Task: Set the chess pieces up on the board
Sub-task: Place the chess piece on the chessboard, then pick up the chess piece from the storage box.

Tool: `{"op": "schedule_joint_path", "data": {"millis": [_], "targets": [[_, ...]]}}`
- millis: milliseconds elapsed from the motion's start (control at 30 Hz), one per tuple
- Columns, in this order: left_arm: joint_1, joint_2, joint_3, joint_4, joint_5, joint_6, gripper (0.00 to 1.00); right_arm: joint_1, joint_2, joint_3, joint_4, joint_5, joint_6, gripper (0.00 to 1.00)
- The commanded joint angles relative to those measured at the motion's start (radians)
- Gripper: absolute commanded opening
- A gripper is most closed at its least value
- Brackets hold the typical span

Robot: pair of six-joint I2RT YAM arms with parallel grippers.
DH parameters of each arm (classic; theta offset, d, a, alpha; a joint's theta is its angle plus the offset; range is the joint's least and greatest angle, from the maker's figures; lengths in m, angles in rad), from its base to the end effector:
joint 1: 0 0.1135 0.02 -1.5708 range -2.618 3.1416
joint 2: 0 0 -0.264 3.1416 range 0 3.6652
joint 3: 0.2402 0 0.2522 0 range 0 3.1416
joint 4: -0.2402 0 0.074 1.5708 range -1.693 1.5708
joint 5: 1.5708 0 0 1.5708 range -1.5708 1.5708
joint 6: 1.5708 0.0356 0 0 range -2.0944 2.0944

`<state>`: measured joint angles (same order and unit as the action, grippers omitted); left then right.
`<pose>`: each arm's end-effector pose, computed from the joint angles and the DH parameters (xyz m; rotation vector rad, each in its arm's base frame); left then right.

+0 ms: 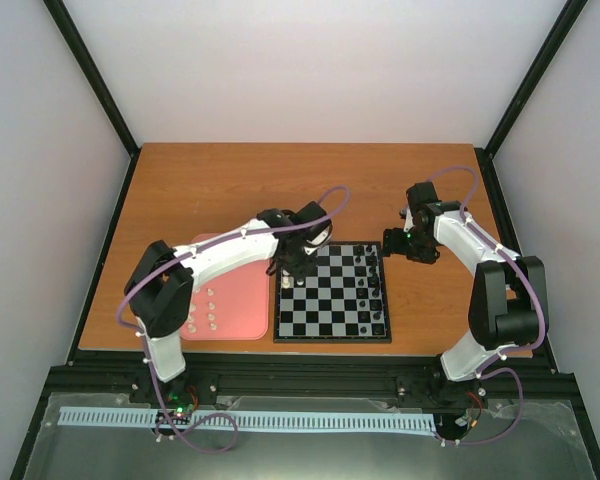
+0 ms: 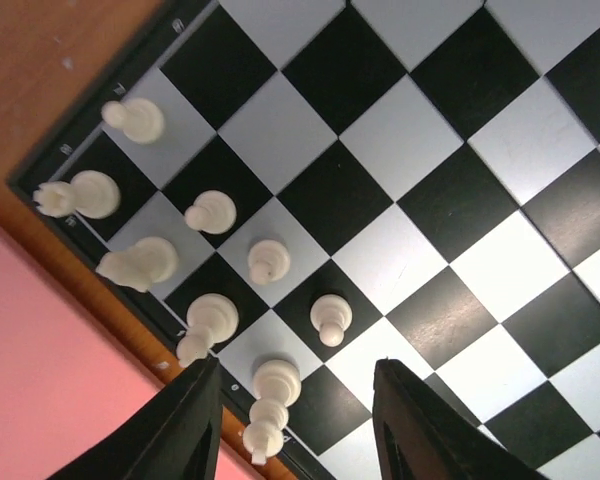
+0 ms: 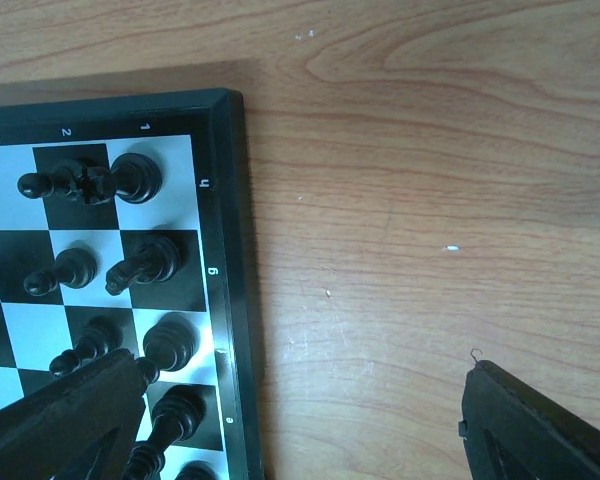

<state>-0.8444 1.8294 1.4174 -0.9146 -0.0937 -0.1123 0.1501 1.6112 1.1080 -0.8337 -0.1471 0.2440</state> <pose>0.2432 -0.2688 0.2194 1.0160 2.6967 -0.0428 0.2954 0.0499 0.2055 0.1121 2.9262 0.2789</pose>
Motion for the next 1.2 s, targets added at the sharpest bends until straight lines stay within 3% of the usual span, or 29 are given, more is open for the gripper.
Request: {"op": "schedule_joint_path", "data": {"millis": [0,167,367,567,867,1167], "targets": [[0.008,-0.076,0.091,-0.059,-0.054,-0.021,0.48,-0.009,-0.008,0.009,0.005,-0.005,-0.005,1.00],[0.102,-0.170,0.070,-0.152,-0.071,-0.159,0.53,-0.009,-0.010,0.009,0.004,-0.014,-0.002,1.00],[0.266,-0.305,-0.111,-0.247,-0.106,-0.384,0.51,-0.009,-0.008,0.009,0.006,-0.029,0.001,1.00],[0.343,-0.367,-0.266,-0.265,-0.096,-0.547,0.47,-0.004,-0.008,0.007,0.001,-0.034,0.000,1.00],[0.425,-0.417,-0.469,-0.167,-0.023,-0.648,0.45,-0.001,-0.024,0.004,-0.014,-0.024,-0.007,1.00],[0.513,-0.422,-0.421,-0.148,-0.035,-0.619,0.42,-0.001,-0.019,0.001,-0.010,-0.024,-0.004,1.00]]}}
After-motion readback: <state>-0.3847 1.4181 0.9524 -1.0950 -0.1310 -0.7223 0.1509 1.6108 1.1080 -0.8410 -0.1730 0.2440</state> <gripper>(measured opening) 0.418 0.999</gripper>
